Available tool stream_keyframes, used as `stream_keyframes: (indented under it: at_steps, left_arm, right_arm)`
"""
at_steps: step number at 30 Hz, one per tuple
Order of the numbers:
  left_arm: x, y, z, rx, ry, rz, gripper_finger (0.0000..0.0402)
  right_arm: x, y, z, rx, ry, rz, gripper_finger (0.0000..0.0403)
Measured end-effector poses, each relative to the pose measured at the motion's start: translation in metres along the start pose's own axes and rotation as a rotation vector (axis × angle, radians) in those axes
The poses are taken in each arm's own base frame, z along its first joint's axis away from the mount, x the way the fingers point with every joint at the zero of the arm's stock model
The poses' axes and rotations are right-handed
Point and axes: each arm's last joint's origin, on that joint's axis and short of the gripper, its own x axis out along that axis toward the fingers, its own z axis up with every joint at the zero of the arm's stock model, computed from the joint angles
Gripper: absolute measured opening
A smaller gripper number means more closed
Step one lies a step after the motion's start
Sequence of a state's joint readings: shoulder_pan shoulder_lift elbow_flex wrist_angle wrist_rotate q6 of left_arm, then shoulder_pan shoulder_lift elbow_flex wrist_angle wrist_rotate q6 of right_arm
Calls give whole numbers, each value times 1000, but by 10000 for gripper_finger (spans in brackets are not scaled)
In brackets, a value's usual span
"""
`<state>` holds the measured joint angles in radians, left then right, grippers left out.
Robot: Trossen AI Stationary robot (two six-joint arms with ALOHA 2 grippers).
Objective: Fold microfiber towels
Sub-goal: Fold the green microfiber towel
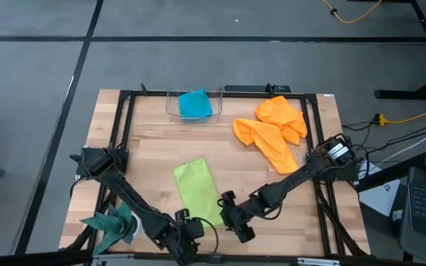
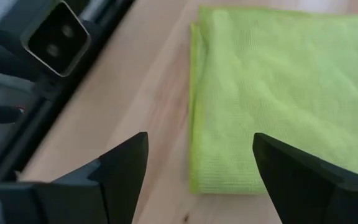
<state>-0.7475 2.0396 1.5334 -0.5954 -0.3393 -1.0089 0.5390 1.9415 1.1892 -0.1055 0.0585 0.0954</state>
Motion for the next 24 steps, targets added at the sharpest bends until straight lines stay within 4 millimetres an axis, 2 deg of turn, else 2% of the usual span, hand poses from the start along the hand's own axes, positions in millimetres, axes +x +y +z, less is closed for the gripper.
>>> stream_keyframes:
  at_steps: [6, 11, 18, 24]
  left_arm:
    - [18, 13, -12, -23, -76, 33, 221]
    - [25, 21, -19, 15, -63, 69, 221]
    - [48, 22, -27, 56, -37, 74, 221]
    - [57, 24, -31, 49, -53, 113, 221]
  right_arm:
    - [14, -5, -9, 2, 39, -13, 291]
    - [23, -7, -16, 8, 76, -19, 291]
    - [24, -8, -17, 13, 78, -25, 291]
    - [24, -9, -17, 17, 78, -33, 291]
